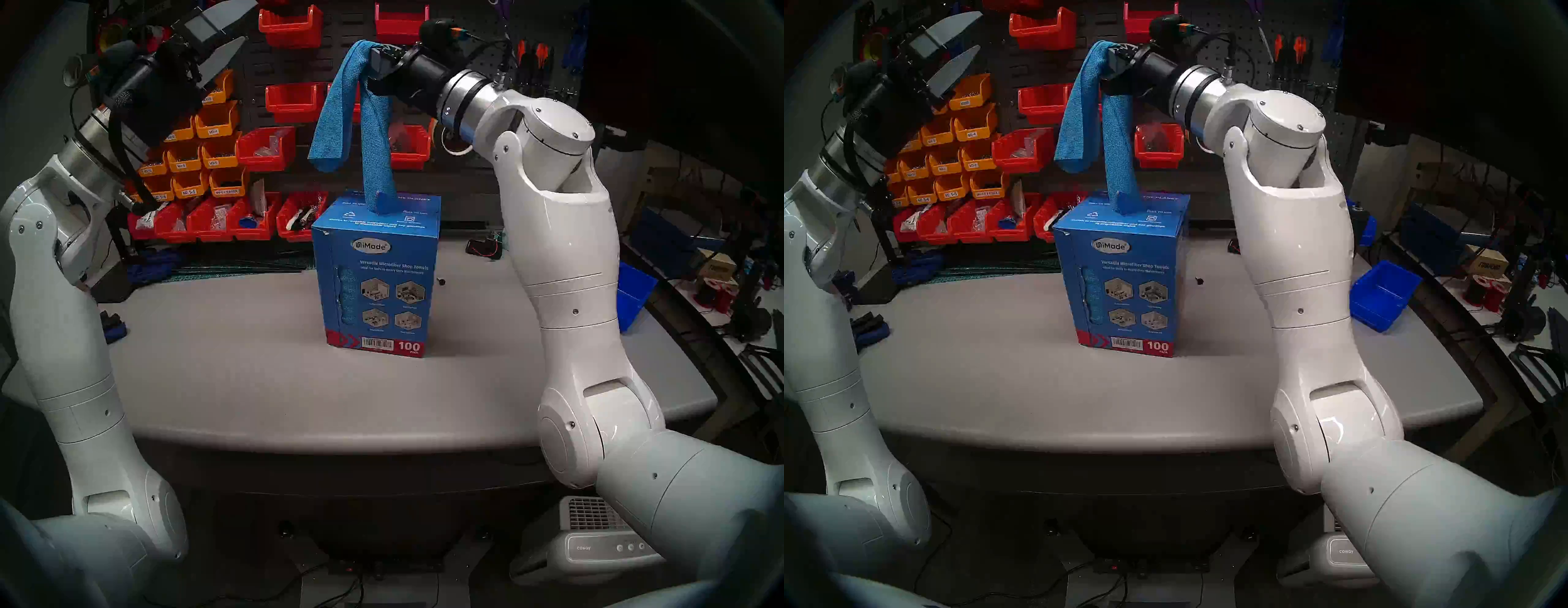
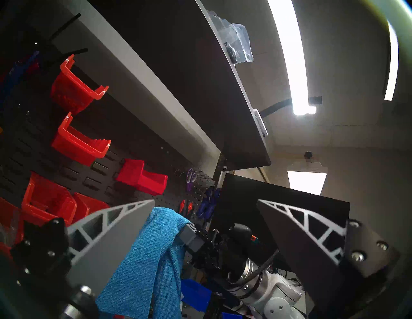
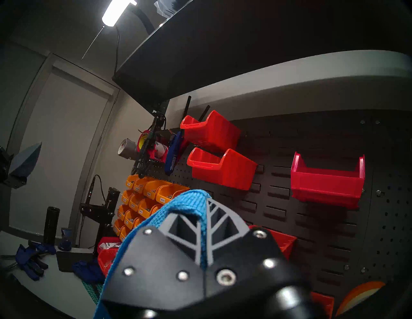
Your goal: Take out a shop towel
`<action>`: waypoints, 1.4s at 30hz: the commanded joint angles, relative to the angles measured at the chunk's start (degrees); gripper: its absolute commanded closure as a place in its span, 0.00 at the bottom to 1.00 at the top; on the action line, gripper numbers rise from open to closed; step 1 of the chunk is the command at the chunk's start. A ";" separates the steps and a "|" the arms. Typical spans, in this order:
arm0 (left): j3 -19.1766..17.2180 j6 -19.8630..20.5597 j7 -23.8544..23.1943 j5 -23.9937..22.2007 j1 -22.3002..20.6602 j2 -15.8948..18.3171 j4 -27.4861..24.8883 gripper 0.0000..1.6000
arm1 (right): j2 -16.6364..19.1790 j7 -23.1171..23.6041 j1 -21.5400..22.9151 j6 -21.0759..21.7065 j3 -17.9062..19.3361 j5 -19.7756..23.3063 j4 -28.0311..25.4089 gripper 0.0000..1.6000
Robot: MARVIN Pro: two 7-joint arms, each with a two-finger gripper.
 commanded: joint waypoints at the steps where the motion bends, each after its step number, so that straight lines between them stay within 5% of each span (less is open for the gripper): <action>1: -1.64 2.60 -0.41 -3.42 -0.58 0.27 -2.69 0.00 | -0.57 -0.55 1.43 -0.81 0.81 0.20 -1.37 1.00; 8: -1.93 6.07 -0.52 -5.30 -0.16 0.48 -3.83 0.00 | -0.74 -0.80 1.14 -0.82 0.97 0.21 -1.52 1.00; 42: -1.38 6.12 0.96 -7.86 -0.02 1.28 -4.38 0.00 | -0.98 -0.75 0.08 -0.82 1.27 1.02 -2.33 1.00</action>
